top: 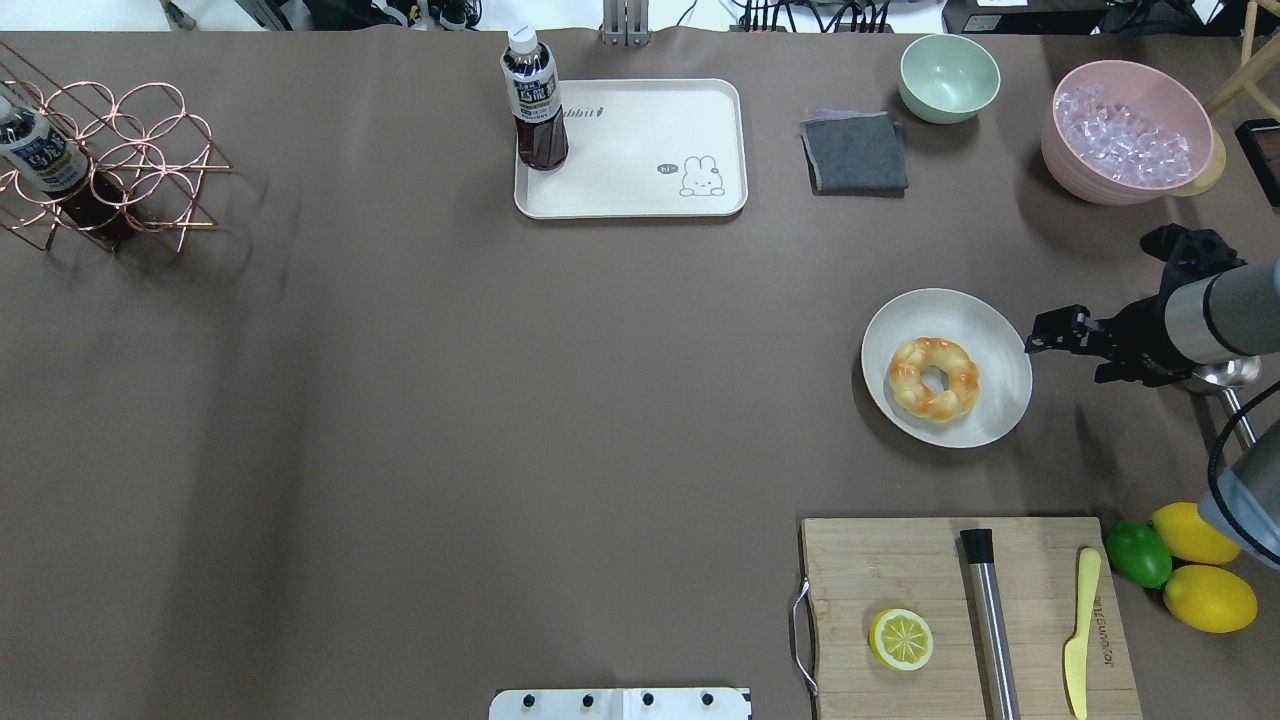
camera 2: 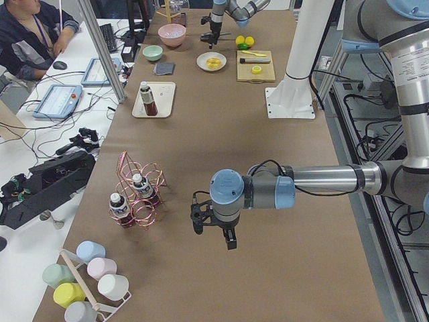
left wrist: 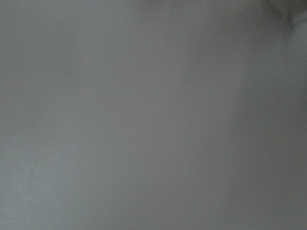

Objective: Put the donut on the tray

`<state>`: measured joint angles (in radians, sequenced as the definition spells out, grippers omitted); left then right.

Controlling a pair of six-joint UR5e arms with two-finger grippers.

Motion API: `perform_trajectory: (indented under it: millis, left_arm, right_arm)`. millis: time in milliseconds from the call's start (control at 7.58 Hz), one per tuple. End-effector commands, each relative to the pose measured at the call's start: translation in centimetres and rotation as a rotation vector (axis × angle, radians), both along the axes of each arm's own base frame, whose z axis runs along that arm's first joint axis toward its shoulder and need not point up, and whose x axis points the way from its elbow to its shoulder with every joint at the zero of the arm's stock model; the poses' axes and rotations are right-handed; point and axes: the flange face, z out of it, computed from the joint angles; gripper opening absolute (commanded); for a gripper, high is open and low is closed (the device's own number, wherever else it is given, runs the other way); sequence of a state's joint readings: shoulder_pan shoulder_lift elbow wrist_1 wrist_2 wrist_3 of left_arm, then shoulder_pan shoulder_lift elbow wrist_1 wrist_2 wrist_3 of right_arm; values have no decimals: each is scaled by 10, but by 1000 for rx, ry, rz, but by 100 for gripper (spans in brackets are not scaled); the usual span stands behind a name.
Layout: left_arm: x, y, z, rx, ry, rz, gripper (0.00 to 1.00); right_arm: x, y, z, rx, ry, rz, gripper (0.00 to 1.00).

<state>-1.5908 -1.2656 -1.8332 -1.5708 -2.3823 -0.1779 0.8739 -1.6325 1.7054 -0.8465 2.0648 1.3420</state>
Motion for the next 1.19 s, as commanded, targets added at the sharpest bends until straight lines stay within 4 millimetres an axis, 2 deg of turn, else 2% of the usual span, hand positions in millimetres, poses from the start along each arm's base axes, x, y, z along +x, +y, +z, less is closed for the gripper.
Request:
perform_trajectory:
  millis: [0,132,264,396,527,659,1055]
  left_arm:
    - [0,0,0,0,0,0,99]
    - [1,-1,0,0,0,2,99]
    - [0,-1,-1,1,0,0,99]
    - [1,-1,-1,1,0,2,99]
    - [1,-1,-1,1,0,2,99]
    - [1,-1,-1,1,0,2,99]
    - [1,0,0,0,0,2,99]
  right_arm:
    - [-47,25,-11,-13,-51,62,89]
    - [-48,27,-9,-18,-53,61,69]
    - [-49,31,-8,-21,-61,58,32]
    - [-51,34,-6,-23,-60,52,21]
    - [-50,34,-9,-21,-64,52,0]
    - [-49,35,-13,-19,-70,56,0]
    - [-42,35,-44,-5,-123,64,0]
